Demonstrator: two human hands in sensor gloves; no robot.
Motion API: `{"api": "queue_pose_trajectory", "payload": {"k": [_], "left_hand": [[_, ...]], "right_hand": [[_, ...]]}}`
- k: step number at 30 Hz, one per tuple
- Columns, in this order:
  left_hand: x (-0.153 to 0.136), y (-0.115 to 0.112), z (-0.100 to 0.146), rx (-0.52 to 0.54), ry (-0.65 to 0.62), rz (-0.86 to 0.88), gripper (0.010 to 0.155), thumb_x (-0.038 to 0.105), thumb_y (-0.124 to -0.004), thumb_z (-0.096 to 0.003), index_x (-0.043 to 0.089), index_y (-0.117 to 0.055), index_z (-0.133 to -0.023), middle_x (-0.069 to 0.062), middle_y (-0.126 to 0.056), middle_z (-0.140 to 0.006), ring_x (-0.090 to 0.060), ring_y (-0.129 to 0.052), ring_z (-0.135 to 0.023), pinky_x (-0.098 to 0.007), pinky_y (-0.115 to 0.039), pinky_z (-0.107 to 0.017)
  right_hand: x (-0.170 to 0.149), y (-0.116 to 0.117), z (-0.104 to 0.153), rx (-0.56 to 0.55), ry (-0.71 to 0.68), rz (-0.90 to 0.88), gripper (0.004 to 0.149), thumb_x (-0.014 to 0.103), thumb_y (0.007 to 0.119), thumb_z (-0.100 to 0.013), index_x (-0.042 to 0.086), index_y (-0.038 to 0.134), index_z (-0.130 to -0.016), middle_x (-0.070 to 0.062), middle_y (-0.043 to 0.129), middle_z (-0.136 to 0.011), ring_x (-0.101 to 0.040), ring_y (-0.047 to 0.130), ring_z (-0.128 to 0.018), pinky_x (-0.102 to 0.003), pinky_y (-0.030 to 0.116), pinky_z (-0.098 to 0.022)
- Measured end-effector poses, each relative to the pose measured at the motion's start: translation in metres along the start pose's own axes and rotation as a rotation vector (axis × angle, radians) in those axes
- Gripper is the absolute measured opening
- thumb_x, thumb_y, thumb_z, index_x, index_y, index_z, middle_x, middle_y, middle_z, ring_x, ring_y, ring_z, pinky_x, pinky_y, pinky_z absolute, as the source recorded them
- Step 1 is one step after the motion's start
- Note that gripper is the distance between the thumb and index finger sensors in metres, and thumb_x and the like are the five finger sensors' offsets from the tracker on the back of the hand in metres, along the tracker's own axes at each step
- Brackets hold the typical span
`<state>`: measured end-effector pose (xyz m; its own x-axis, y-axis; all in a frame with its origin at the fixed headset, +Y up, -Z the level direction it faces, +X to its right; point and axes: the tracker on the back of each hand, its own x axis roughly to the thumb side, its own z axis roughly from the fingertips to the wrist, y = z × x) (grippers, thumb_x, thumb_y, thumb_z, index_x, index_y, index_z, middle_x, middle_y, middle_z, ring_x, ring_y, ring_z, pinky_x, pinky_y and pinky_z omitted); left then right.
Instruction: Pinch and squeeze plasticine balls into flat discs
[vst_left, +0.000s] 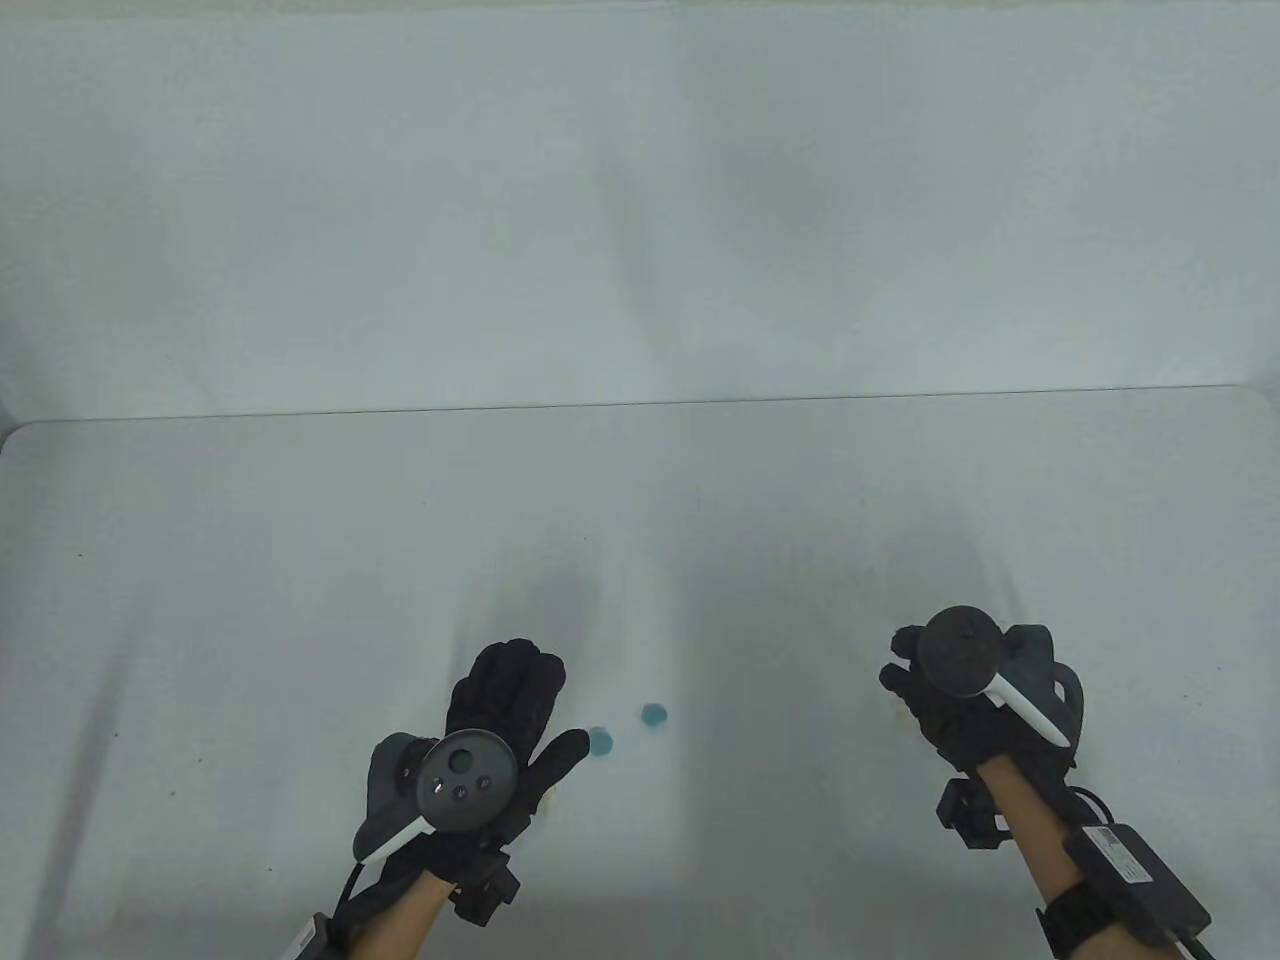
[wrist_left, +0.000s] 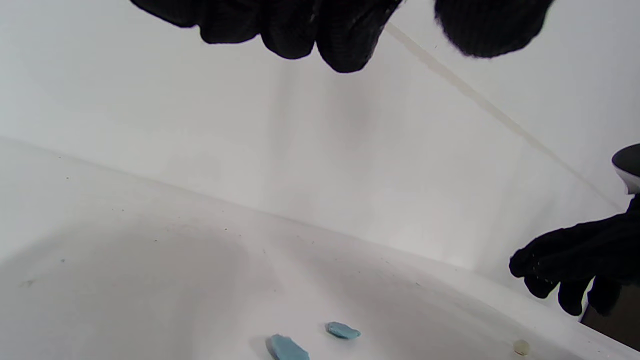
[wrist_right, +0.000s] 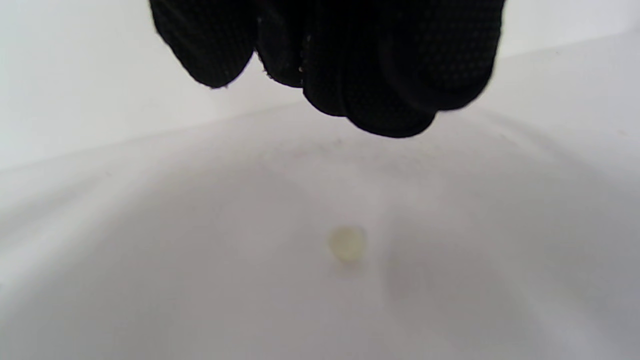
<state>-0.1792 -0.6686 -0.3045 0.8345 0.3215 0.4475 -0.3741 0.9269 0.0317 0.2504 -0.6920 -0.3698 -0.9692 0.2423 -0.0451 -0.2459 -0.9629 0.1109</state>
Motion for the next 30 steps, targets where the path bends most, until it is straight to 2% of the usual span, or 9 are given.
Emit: {"api": "queue_pose_trajectory", "payload": {"k": [6,10,12,15,20,24,27,30], "left_hand": [[0.000,0.000,0.000,-0.007,0.003,-0.002,0.076,0.051,-0.063,-0.0548,0.005,-0.051,-0.114,-0.028,-0.043,-0.116,-0.057,-0.044,-0.106,-0.064,-0.044,-0.073],[0.000,0.000,-0.001,-0.003,0.007,0.002,0.076,0.051,-0.063,-0.0548,0.005,-0.051,-0.114,-0.028,-0.043,-0.116,-0.056,-0.044,-0.106,-0.064,-0.044,-0.073],[0.000,0.001,0.000,-0.003,0.008,0.000,0.076,0.051,-0.063,-0.0547,0.005,-0.051,-0.114,-0.028,-0.043,-0.116,-0.056,-0.044,-0.106,-0.064,-0.044,-0.073],[0.000,-0.001,-0.001,-0.013,0.007,0.002,0.075,0.050,-0.064,-0.0548,0.005,-0.051,-0.114,-0.028,-0.043,-0.116,-0.056,-0.044,-0.106,-0.064,-0.044,-0.073],[0.000,-0.002,-0.001,-0.020,0.005,-0.003,0.075,0.051,-0.063,-0.0548,0.005,-0.051,-0.114,-0.028,-0.043,-0.116,-0.056,-0.044,-0.106,-0.064,-0.044,-0.073],[0.000,-0.001,-0.001,-0.015,0.007,-0.003,0.075,0.051,-0.063,-0.0548,0.005,-0.051,-0.114,-0.028,-0.043,-0.116,-0.056,-0.044,-0.106,-0.064,-0.044,-0.073],[-0.001,-0.001,-0.001,-0.011,0.006,0.001,0.075,0.051,-0.063,-0.0547,0.005,-0.051,-0.114,-0.028,-0.043,-0.116,-0.056,-0.044,-0.106,-0.064,-0.044,-0.073],[0.000,-0.001,-0.001,-0.015,0.005,-0.002,0.075,0.050,-0.064,-0.0547,0.005,-0.051,-0.114,-0.028,-0.043,-0.116,-0.056,-0.044,-0.106,-0.064,-0.045,-0.073]], "right_hand": [[-0.011,0.034,-0.013,0.108,0.030,0.082,0.055,0.044,0.075,-0.056,0.018,0.069,-0.104,-0.011,0.083,-0.095,-0.032,0.094,-0.070,-0.033,0.088,-0.040],[-0.009,0.048,-0.018,0.165,0.028,0.141,0.057,0.047,0.074,-0.056,0.017,0.069,-0.104,-0.011,0.082,-0.096,-0.032,0.093,-0.071,-0.034,0.088,-0.041],[-0.007,0.049,-0.020,0.130,0.020,0.172,0.056,0.046,0.075,-0.055,0.017,0.071,-0.103,-0.010,0.085,-0.093,-0.030,0.095,-0.069,-0.033,0.088,-0.040],[-0.001,0.052,-0.020,0.145,-0.010,0.253,0.055,0.044,0.078,-0.053,0.017,0.073,-0.101,-0.009,0.086,-0.091,-0.028,0.096,-0.068,-0.032,0.089,-0.041],[0.009,0.059,-0.021,0.101,-0.048,0.377,0.047,0.039,0.080,-0.052,0.016,0.077,-0.093,-0.010,0.090,-0.081,-0.023,0.099,-0.061,-0.027,0.092,-0.040],[0.010,0.059,-0.025,0.146,-0.040,0.355,0.045,0.037,0.079,-0.054,0.014,0.077,-0.092,-0.012,0.089,-0.080,-0.024,0.099,-0.059,-0.028,0.092,-0.041],[0.007,0.054,-0.026,0.169,-0.022,0.334,0.043,0.040,0.077,-0.056,0.018,0.076,-0.093,-0.009,0.089,-0.083,-0.024,0.097,-0.063,-0.030,0.090,-0.040],[0.005,0.043,-0.022,0.138,-0.011,0.246,0.042,0.042,0.075,-0.056,0.021,0.076,-0.093,-0.010,0.088,-0.087,-0.027,0.097,-0.069,-0.031,0.090,-0.041]]}}
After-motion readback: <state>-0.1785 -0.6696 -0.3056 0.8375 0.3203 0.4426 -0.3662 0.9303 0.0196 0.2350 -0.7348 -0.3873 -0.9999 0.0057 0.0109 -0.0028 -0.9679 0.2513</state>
